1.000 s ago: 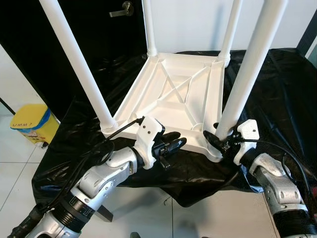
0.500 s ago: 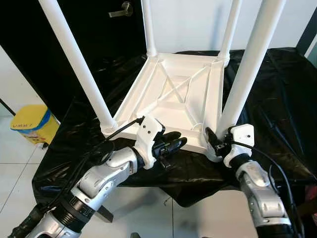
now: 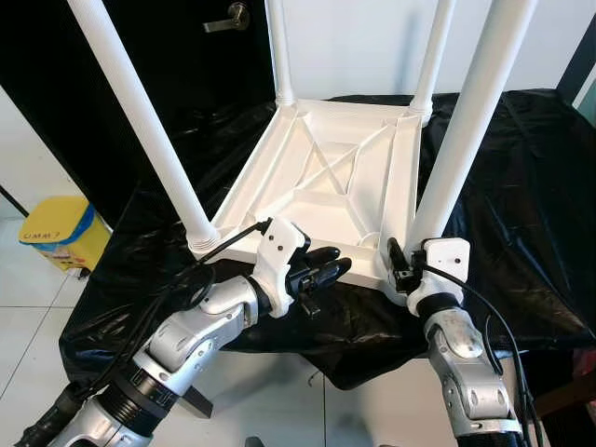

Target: Building children table

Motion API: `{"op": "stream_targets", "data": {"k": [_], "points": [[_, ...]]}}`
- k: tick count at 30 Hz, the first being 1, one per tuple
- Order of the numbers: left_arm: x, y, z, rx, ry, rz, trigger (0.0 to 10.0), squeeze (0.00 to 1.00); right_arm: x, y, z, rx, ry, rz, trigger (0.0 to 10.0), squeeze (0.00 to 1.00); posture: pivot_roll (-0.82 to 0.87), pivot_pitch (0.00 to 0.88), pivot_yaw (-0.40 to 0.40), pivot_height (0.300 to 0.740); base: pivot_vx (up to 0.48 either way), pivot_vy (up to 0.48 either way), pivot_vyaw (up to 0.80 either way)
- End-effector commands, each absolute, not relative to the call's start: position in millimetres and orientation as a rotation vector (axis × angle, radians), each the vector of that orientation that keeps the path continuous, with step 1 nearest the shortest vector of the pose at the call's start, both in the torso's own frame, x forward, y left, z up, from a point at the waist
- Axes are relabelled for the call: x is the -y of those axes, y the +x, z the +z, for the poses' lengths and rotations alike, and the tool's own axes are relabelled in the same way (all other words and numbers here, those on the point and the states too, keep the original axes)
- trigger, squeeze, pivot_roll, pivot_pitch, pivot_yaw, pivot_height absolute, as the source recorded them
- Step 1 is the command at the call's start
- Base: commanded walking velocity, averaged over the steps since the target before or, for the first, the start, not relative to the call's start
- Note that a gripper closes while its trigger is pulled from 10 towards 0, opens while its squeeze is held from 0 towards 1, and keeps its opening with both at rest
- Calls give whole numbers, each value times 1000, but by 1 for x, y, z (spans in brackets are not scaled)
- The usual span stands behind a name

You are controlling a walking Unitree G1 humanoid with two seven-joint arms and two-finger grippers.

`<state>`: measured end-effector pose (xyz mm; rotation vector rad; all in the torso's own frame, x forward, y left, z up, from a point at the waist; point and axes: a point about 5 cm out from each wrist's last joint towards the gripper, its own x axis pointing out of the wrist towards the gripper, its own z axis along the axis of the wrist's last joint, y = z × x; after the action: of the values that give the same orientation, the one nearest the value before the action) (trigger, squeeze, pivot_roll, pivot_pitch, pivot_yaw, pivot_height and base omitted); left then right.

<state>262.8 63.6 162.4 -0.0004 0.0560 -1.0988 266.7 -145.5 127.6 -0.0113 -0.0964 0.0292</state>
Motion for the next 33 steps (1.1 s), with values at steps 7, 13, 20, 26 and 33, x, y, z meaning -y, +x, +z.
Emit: {"op": "stream_targets", "data": {"k": [7, 13, 20, 26, 33], "points": [[-60, 250, 167, -44, 12, -1368, 10000, 0, 153, 267, 133, 110, -5, 70, 10000, 1000, -160, 15, 40, 740, 0, 0, 0], [-60, 250, 166, -45, 8, -1366, 10000, 0, 160, 270, 138, 127, -22, 204, 10000, 1000, -163, 16, 46, 740, 0, 0, 0], [-61, 252, 168, -44, 13, -1362, 10000, 0, 171, 275, 139, 95, -71, 395, 10000, 0, -161, 9, 50, 740, 0, 0, 0], [-63, 257, 171, -34, 27, -1351, 10000, 0, 181, 285, 138, 43, -141, 605, 10000, 0, -149, 0, 57, 740, 0, 0, 0], [-65, 258, 171, -33, 33, -1350, 10000, 0, 183, 297, 139, -6, -159, 723, 10000, 0, -143, 0, 65, 740, 0, 0, 0]]}}
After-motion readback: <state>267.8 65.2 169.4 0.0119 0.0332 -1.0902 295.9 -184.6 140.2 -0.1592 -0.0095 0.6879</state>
